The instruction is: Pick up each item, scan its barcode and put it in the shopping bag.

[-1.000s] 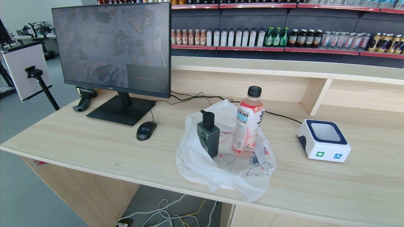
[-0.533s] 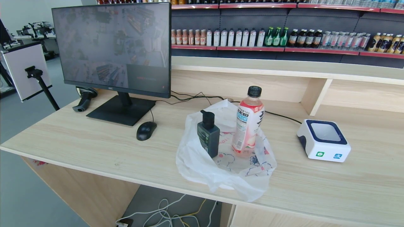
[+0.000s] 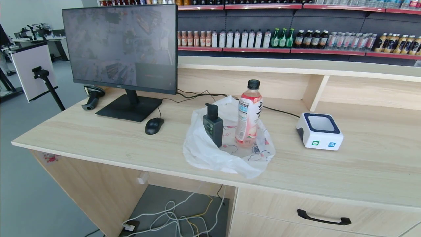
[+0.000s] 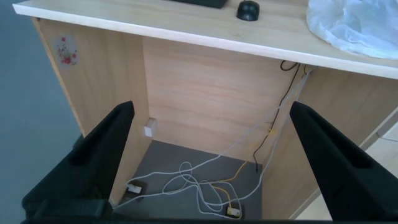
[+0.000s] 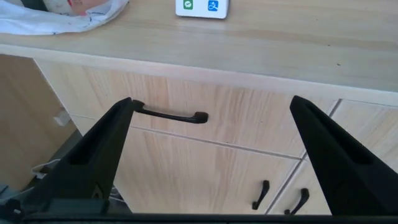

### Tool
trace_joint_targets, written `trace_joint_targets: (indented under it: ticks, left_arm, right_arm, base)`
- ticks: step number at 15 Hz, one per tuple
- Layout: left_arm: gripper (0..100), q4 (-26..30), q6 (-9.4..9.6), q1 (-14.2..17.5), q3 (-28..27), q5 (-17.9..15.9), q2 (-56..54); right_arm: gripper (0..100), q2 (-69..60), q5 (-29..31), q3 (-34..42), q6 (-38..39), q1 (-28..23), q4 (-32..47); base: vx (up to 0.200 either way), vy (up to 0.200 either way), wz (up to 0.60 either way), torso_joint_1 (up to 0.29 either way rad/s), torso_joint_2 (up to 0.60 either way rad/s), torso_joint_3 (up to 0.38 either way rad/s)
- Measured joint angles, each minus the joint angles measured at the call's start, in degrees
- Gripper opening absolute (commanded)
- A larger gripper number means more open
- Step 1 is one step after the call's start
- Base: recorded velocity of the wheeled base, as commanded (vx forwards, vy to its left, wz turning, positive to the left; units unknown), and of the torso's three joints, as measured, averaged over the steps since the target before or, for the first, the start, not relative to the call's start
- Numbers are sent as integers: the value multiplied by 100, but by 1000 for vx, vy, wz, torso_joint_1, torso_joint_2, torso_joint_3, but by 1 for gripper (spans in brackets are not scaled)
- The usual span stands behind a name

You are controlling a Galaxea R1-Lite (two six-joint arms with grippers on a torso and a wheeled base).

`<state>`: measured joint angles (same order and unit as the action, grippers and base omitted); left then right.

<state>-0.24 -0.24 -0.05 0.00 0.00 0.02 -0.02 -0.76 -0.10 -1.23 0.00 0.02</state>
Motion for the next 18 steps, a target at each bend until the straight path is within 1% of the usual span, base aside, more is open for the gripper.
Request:
trace_joint_targets:
  ticks: [3,4,12,15,18]
  left_arm:
    - [100,0,4,-6,0,0,0]
    - [100,2,2,-5,0,0,0]
    - [100,0,0,-5,0,0,0]
    - [100,-2,2,5,0,-5,0]
    - [100,2,-9,-11,0,0,0]
  right_arm:
    - [100,0,0,0,4,-2,-2]
    - [100,0,-2,0,4,-2,-2]
    - [100,0,0,0,-13,0,-2]
    - [100,0,0,0,-10,5,2]
    - [100,0,-4,0,-32,-11,-2]
  base:
    - [0,0,-600,2,1,6]
    - [0,-200,-600,7,2,2]
    - [0,-200,0,5,1,1]
    - [0,0,0,0,0,0]
    - [-200,0,0,10,4,-1]
